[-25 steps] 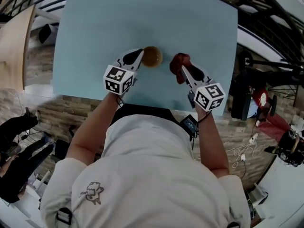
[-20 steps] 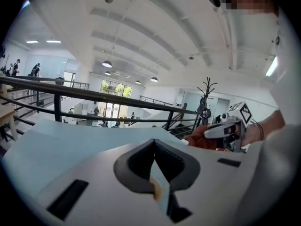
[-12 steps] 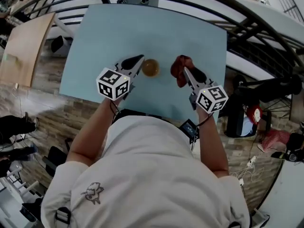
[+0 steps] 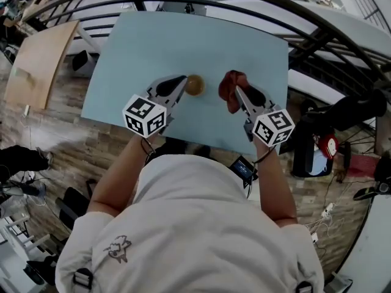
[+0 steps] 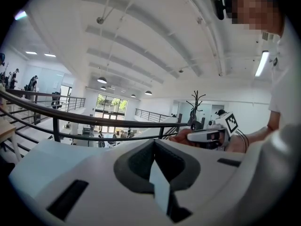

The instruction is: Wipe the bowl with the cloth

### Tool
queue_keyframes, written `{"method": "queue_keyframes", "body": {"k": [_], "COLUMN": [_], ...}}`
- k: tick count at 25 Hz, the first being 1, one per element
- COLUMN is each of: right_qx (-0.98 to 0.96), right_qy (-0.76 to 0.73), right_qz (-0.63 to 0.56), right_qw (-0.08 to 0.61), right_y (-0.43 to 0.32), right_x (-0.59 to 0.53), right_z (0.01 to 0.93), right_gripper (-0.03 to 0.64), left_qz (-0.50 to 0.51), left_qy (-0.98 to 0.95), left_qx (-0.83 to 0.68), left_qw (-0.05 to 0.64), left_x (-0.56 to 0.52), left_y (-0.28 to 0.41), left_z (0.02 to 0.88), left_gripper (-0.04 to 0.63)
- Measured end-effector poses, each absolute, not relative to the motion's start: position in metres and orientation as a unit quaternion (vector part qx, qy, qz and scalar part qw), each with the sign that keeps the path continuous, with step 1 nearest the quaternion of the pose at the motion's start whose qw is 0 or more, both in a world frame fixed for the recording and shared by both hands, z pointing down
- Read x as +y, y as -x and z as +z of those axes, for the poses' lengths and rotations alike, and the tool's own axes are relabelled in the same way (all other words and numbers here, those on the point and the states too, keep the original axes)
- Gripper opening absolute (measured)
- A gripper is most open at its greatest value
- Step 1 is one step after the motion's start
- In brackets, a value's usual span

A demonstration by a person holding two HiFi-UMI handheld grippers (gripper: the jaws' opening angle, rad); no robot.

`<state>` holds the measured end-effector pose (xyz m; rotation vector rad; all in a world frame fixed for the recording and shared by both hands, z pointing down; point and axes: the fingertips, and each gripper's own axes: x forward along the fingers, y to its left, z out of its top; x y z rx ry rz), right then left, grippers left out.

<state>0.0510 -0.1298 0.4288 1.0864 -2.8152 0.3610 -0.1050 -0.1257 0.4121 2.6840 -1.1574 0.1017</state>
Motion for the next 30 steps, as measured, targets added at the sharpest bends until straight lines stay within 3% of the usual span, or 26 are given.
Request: {"method": "queue_keyframes", "body": {"k": [11, 21, 30], "right_qx": [-0.919, -0.907, -0.911], "right_qy": [-0.377, -0.405, -0.398], "right_qz": [0.107, 0.099, 0.088], "right_qw": [0.049, 0.060, 0.062], "right_y": [-0.012, 0.068, 0.068], "right_x": [-0.060, 0.062, 0.134], "right_z": [0.422, 0.420, 0.416], "right_gripper": [0.089, 0.089, 0.089], "left_qz": [0.036, 0.017, 0.000], "left_qy": [-0.932, -0.941, -0.946], "left_qx": [-0.346, -0.316, -0.307], "left_qw": [0.103, 0.116, 0.106], "left_x": [-0.050, 0.058, 0.117], "left_y": [0.124, 0.204, 0.189], "left_z": [0.410, 0.400, 0.386], "left_gripper": [0.014, 0.014, 0.014]}}
